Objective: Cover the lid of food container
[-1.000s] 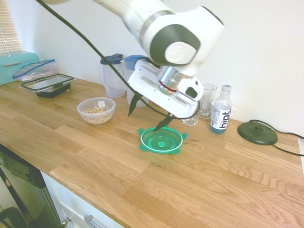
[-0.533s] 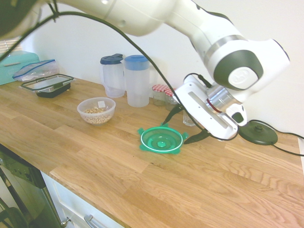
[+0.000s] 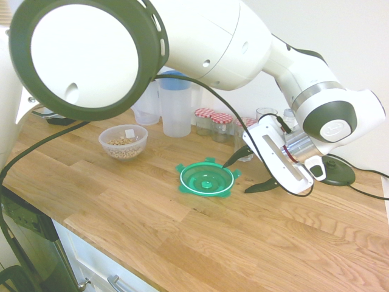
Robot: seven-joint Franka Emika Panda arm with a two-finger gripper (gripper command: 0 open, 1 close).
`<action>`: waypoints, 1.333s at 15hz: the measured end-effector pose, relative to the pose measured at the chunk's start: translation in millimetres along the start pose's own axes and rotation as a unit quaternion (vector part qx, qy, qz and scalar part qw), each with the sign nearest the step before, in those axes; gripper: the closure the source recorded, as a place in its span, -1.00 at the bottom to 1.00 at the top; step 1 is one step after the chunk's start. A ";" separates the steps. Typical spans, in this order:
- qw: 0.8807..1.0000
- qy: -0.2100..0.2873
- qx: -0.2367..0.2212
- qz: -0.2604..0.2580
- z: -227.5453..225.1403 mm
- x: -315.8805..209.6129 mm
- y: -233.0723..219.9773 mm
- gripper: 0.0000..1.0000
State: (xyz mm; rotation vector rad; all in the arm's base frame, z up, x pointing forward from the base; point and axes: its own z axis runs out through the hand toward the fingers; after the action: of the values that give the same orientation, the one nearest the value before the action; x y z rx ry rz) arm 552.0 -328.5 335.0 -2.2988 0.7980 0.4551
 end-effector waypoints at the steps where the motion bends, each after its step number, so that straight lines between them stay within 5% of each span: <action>1: 1.000 -0.007 0.000 -0.003 8.1 3.0 -3.2 -1.00; 4: 1.000 -0.029 -0.001 -0.007 33.8 8.9 -10.2 -1.00; 5: 0.999 -0.034 0.001 -0.010 38.7 8.5 -14.5 1.00; 20: 0.997 -0.067 0.029 -0.002 76.9 2.7 -8.5 1.00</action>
State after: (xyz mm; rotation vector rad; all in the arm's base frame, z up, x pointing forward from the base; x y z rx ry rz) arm 551.4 -272.2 281.9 -2.1904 0.7305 0.5691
